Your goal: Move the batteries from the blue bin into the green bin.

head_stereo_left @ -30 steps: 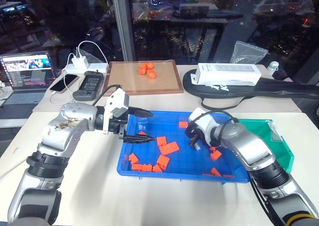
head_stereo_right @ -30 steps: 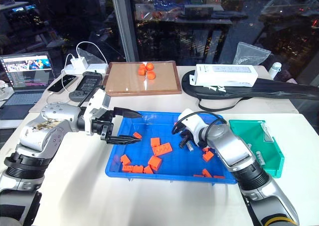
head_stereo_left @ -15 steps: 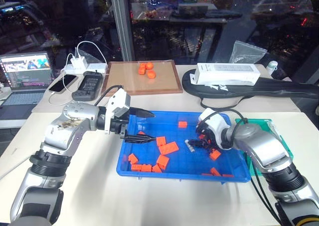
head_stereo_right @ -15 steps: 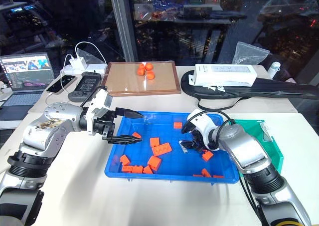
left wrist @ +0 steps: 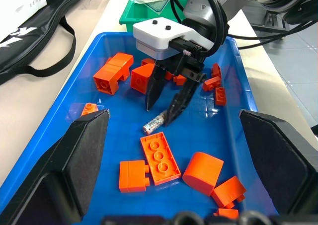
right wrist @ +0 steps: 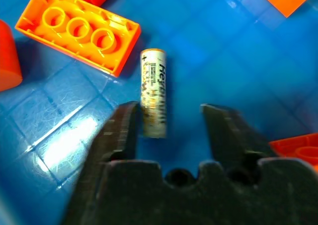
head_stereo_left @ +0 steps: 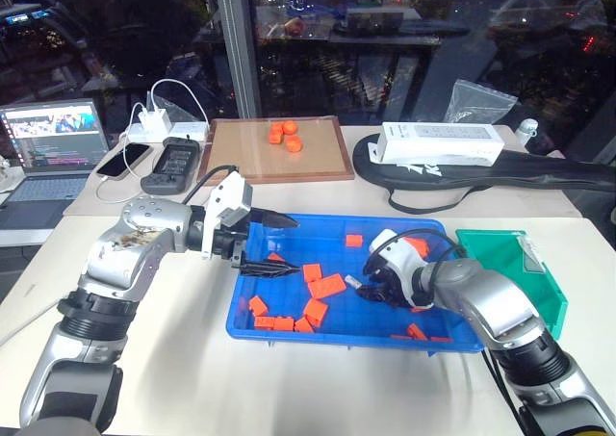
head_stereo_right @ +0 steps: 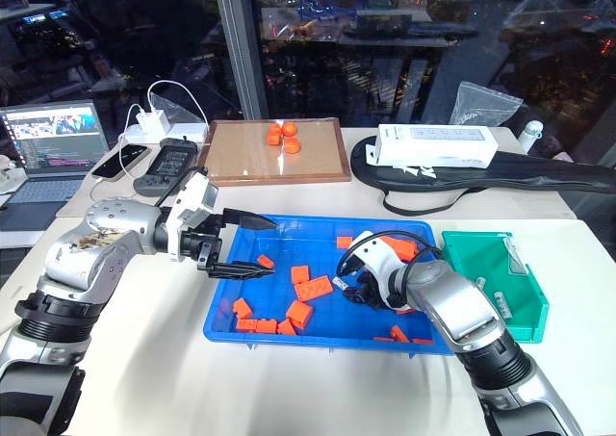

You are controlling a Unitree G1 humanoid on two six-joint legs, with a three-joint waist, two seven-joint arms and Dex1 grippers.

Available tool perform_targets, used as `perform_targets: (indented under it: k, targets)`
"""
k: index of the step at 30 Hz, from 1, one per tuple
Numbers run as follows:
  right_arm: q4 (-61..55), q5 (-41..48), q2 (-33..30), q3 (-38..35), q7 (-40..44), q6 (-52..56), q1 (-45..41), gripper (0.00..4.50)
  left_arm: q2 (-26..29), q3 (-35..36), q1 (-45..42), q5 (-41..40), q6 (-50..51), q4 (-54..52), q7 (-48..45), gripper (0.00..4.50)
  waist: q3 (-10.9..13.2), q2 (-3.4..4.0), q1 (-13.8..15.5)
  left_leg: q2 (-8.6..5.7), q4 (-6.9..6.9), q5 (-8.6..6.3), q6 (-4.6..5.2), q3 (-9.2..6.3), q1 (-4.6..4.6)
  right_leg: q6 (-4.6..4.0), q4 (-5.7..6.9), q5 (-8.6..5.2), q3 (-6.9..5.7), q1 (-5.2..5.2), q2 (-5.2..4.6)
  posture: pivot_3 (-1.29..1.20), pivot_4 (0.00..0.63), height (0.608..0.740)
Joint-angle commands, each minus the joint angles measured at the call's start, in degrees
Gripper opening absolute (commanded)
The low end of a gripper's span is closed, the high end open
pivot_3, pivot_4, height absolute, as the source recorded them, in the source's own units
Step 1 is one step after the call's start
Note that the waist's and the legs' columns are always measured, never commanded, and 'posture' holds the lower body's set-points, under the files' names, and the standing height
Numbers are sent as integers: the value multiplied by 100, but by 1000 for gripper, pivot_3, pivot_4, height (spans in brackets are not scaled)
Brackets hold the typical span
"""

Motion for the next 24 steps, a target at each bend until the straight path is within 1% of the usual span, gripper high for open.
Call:
perform_targets:
  k: [1,2,5,9,11,13,15,19,22,24]
  targets:
    - [-147,57,-229,-203,164,-219,-236,363,-13,51,-151,-8,-92,-105,3,4500,0,0,0,0,0,0,0,0,0,0,0,0,0,0,0,0,150,740]
    - [-165,84,-288,-286,203,-228,-296,251,-29,48,-160,-13,-89,-104,10,4500,0,0,0,0,0,0,0,0,0,0,0,0,0,-1,0,0,150,740]
    - [-149,186,-541,-673,332,-216,-551,251,-115,65,-202,-10,-110,-61,77,4500,1,-1,4,0,-1,0,0,0,-1,0,-1,0,0,-2,0,0,150,740]
    - [227,135,-1385,-1392,609,-562,-921,251,-271,4,-304,59,-152,80,132,4500,1,0,34,-2,-1,0,0,0,-2,1,-4,0,0,-1,-3,0,150,740]
    - [448,104,-1807,-1616,734,-700,-976,251,-353,-36,-345,90,-168,134,152,4500,1,0,54,-3,-2,0,0,4,-1,1,-10,0,-1,1,-5,0,150,740]
    - [801,35,-2391,-1953,893,-908,-883,251,-457,-80,-412,115,-194,219,168,4500,1,-1,73,-3,-6,-1,1,11,-2,1,-15,-1,-2,2,-5,0,150,740]
    - [1032,-18,-2919,-2243,1069,-1077,-566,251,-545,-110,-472,156,-231,306,184,4500,2,-2,92,-3,-9,-1,1,17,-4,0,-18,-1,-1,0,-5,0,150,740]
    - [1104,62,-3425,-2807,1347,-1128,373,251,-625,-170,-551,229,-336,479,134,4500,1,-2,82,-2,-12,-2,3,17,0,0,-19,-1,1,5,-4,0,150,740]
    - [901,50,-3428,-3104,1423,-1224,1252,251,-609,-214,-593,267,-359,574,40,4500,0,0,38,-1,-9,-2,3,10,3,0,-15,-1,4,8,-2,0,150,740]
    - [731,126,-3237,-3262,1359,-1189,1580,251,-591,-216,-600,276,-354,600,-9,4500,-1,2,-4,-2,-7,-2,3,0,4,1,-12,-1,8,7,-2,0,150,740]
